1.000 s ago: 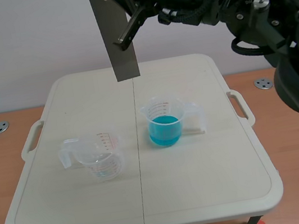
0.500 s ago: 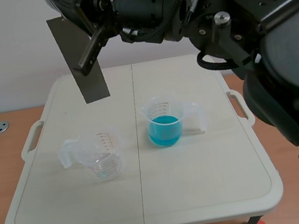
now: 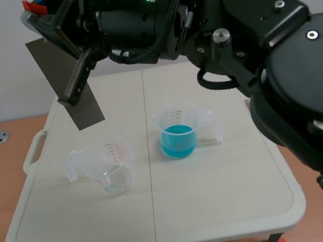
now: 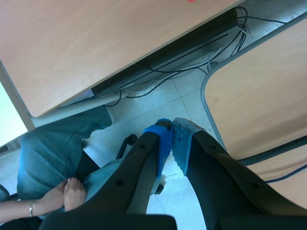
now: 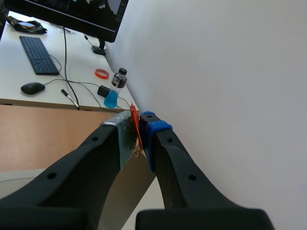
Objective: Hold the metal plate by the orange handle, dip it into the blue solution, take it out and point at it, then put the plate back in the beaker on the left.
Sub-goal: 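Put the plate into the left beaker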
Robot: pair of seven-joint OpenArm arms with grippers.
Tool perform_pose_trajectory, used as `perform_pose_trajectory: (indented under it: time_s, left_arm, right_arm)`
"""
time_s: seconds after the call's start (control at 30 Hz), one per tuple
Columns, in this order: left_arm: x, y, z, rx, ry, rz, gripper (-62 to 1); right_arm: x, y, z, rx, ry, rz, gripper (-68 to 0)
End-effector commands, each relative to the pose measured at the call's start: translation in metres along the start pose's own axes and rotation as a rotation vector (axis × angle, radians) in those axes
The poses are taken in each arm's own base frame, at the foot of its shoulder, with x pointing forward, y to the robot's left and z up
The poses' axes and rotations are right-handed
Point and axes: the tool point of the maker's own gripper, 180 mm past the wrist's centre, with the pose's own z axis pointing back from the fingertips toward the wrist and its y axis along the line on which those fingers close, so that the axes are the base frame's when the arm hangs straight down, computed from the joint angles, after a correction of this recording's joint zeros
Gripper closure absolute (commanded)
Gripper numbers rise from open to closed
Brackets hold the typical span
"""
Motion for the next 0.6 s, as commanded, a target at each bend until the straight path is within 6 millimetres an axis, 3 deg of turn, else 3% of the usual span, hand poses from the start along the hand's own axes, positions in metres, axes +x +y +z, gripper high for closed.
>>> perform_pose_trajectory:
  time_s: [0.0, 0.3, 0.57]
  left_arm:
    - [0.003, -0.001, 0.0, -0.002, -0.01, 0.005, -1.8]
    - [0.003, -0.001, 0.0, -0.002, -0.009, 0.005, -1.8]
    - [0.003, -0.001, 0.0, -0.002, -0.01, 0.005, -1.8]
  right_arm:
    - [0.017, -0.008, -0.002, -0.012, -0.048, 0.027, -1.3]
    - [0.007, -0.008, -0.002, -0.012, -0.029, -0.007, -1.3]
    - [-0.016, -0.005, -0.002, -0.01, 0.009, -0.053, -1.3]
